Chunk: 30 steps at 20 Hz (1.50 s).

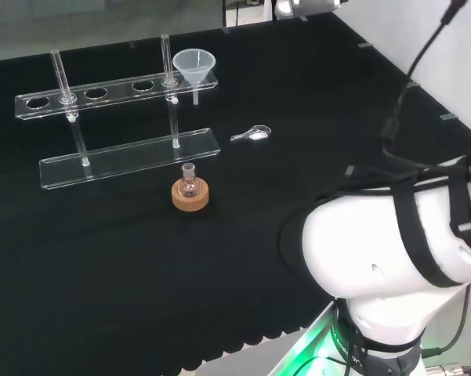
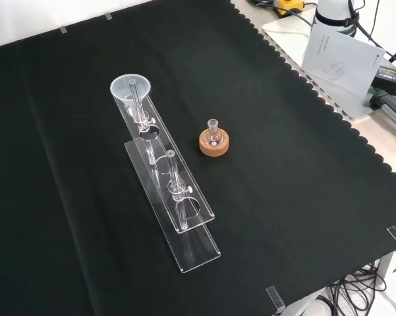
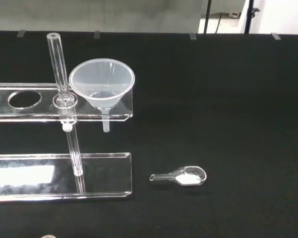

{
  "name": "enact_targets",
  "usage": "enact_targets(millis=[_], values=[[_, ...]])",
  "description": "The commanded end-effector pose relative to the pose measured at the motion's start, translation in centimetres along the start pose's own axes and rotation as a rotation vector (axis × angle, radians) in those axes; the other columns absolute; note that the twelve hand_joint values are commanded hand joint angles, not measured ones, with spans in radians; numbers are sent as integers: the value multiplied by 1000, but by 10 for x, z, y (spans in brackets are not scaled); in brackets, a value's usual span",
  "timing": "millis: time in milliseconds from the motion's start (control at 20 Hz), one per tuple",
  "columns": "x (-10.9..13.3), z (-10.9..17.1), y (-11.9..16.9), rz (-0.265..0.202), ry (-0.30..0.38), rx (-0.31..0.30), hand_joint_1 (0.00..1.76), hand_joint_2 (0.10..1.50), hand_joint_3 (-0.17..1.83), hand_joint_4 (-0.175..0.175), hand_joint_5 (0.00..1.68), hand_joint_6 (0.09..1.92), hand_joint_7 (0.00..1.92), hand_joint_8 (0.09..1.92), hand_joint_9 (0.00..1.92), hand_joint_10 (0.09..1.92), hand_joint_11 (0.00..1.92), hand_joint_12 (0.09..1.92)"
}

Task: Pick up the funnel from the transparent funnel stand.

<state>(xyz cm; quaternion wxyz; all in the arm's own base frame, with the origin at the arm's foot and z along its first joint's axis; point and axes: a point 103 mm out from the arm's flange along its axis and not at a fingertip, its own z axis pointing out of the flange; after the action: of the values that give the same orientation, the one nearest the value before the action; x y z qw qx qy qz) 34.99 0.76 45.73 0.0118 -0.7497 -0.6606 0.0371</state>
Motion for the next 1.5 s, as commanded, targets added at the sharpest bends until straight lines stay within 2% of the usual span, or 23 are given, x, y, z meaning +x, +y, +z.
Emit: enact_targets(millis=[50,450,600,650,700,1050,1300,1500], values=[[4,24,68,-30,-1,22,190,1049,300,44,121,87,45,382,127,589,0,1337],[13,57,130,-102,-27,97,400,918,252,41,109,87,28,439,136,645,0,1399],[28,69,146,-142,-40,131,422,894,254,40,114,87,19,475,136,667,0,1440],[36,71,151,-163,-78,144,429,885,253,40,117,87,17,482,140,674,2,1453],[42,73,155,-167,-93,155,435,877,252,39,120,87,16,488,144,680,7,1464],[53,108,171,-166,-49,235,453,823,241,31,121,87,0,513,135,721,52,1500],[54,128,180,-179,-38,288,461,793,231,22,106,87,0,473,124,743,88,1513],[52,140,187,-182,-48,319,474,767,219,15,79,87,0,373,94,769,103,1521]])
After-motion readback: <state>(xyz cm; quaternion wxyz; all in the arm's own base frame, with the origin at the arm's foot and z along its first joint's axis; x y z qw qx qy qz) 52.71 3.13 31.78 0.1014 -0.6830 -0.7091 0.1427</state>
